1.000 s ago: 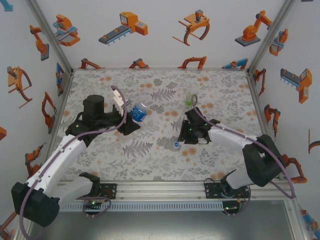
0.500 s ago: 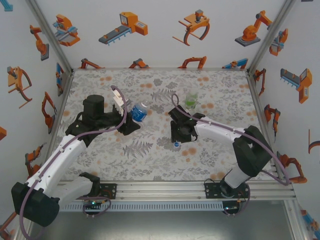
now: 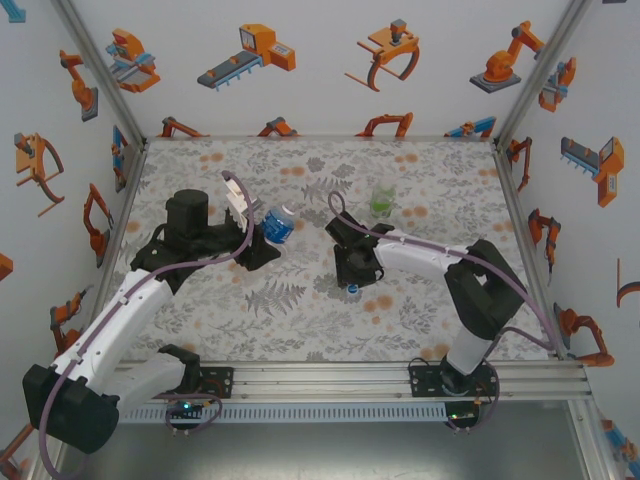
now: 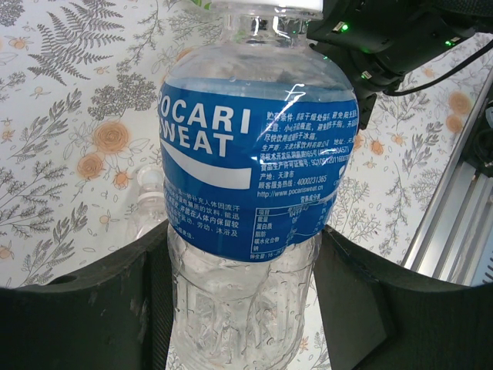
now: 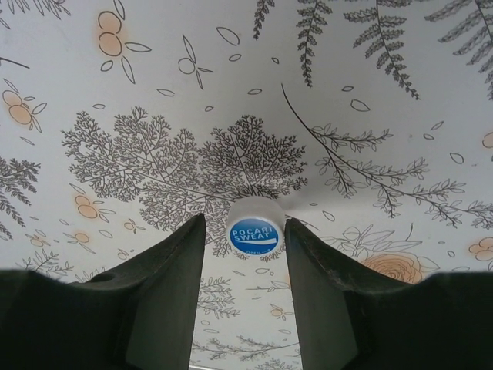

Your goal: Screw on the bottle caps

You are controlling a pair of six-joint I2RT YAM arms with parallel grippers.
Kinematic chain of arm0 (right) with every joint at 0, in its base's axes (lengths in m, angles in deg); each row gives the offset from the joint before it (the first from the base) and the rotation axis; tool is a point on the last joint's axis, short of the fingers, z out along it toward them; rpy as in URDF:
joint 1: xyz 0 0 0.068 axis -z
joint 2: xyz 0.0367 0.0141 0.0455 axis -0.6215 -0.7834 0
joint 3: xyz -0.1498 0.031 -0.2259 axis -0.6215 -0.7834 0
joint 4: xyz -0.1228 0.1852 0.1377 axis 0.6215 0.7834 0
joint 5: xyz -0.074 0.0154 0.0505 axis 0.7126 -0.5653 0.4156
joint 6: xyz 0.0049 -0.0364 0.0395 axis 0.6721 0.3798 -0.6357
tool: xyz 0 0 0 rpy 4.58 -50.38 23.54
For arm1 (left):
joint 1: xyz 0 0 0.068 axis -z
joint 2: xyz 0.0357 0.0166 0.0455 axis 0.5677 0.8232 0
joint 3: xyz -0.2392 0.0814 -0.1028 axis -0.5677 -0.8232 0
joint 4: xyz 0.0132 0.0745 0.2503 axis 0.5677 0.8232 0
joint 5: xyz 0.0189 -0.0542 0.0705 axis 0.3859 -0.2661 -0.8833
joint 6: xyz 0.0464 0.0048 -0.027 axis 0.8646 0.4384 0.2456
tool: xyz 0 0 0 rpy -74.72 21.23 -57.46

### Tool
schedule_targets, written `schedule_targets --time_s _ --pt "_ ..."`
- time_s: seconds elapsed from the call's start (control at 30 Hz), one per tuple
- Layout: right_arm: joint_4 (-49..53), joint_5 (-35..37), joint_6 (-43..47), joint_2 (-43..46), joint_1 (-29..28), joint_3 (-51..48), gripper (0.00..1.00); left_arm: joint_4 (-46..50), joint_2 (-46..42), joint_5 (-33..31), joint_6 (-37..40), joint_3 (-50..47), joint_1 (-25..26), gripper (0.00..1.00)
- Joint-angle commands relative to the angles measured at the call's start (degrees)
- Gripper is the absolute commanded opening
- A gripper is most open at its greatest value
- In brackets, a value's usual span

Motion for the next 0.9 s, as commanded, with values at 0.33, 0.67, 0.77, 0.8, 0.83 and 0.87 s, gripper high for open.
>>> schedule_targets --time_s 0.33,0.67,0.77,0.8,0.83,0.87 --pt "2.2 0.8 1.3 -1.7 -1.0 1.2 0.43 -0.1 -0.1 1.3 -0.3 1.9 -0.2 0.00" --pt "2.8 0.8 1.6 -2.1 -1.4 1.1 0.41 0.0 -0.2 1.6 -0.5 2.0 -0.2 0.00" --pt "2.7 1.1 1.7 -2.0 -1.4 1.0 0.40 -0.1 -0.1 1.4 -0.4 1.9 -0.2 0.00" --pt "2.8 1.0 1.6 -2.1 -1.4 1.0 0.40 -0.2 0.0 1.4 -0.4 1.9 -0.1 0.00" --pt "2.8 0.9 1.6 -2.2 -1.4 1.1 0.39 -0.2 0.1 1.5 -0.5 1.8 -0.2 0.00" --pt "2.6 0.7 1.6 -2.3 -1.4 1.1 0.39 -0.2 0.2 1.6 -0.6 1.8 -0.1 0.00"
